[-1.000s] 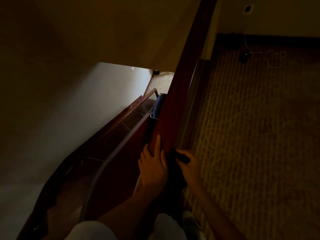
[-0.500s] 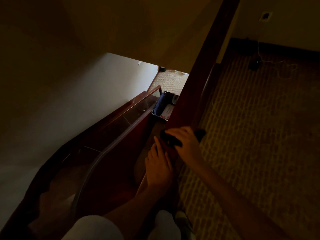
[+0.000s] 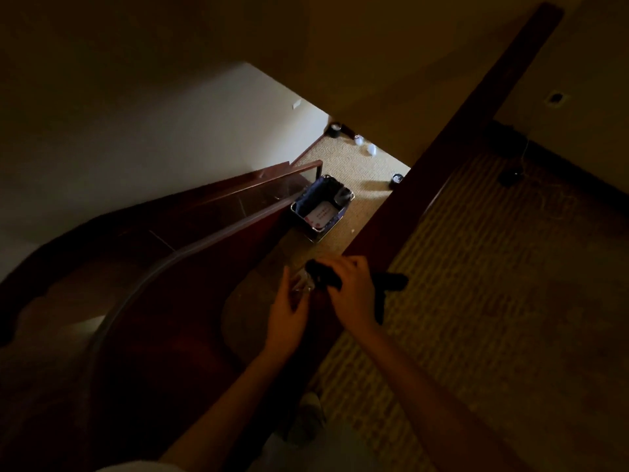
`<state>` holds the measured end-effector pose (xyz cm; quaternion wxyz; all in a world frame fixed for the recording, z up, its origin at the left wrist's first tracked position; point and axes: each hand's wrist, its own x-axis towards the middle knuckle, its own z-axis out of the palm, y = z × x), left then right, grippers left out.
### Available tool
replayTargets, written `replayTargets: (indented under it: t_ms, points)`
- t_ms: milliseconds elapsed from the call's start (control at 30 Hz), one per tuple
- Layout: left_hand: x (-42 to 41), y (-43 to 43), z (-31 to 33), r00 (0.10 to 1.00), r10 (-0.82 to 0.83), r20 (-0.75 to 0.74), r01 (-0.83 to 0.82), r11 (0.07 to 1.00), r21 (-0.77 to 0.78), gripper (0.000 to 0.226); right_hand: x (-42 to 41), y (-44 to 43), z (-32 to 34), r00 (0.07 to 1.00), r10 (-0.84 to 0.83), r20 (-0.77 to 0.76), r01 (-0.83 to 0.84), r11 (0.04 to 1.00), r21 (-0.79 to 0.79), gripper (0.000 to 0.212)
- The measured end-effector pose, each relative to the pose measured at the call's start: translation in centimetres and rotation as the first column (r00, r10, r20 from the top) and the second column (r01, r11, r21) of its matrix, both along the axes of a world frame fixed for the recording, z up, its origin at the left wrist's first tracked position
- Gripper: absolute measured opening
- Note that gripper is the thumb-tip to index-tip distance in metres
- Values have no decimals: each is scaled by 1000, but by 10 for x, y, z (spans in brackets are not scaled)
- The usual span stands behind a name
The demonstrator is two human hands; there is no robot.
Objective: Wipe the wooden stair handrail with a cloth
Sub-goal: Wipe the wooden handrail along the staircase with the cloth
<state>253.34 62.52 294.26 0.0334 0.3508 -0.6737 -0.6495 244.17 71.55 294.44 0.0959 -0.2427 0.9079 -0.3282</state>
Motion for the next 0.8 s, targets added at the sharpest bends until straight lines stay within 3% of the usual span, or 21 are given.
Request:
replayTargets:
  t_ms: [133,233,333,400,500,600,667,800]
  points:
    - [52,-18,-10,992,92,-91,-64,960,273,35,59,-27,18,965,45,258,-9,990,-139,33]
    - [51,-26,-4,980,166,-107,-102,889,447,43,80,-63,38,871,-31,490,248,889,-386,25]
    - [50,-35,3,957,260,-129,-147,817,558,43,83,-89,48,813,-79,577,390,810,-437,30]
    - [53,-45,1,950,288,-124,-187,837,514,42,82,-97,49,870,-86,485,305,867,-394,27]
    - [62,-69,-7,946,250,-205,-166,919,357,47,76,-70,27,961,-209,178,225,971,-75,25]
    - [76,-80,-22,969,-26,-246,94,958,270,52,79,-35,7,906,-421,45,417,906,67,29]
    - [88,-77,-33,931,-232,-282,304,920,247,50,89,-30,-4,858,-513,-24,512,850,123,40]
    - [91,-68,-44,895,-290,-340,392,875,284,38,94,-36,-20,836,-507,-211,547,804,234,48]
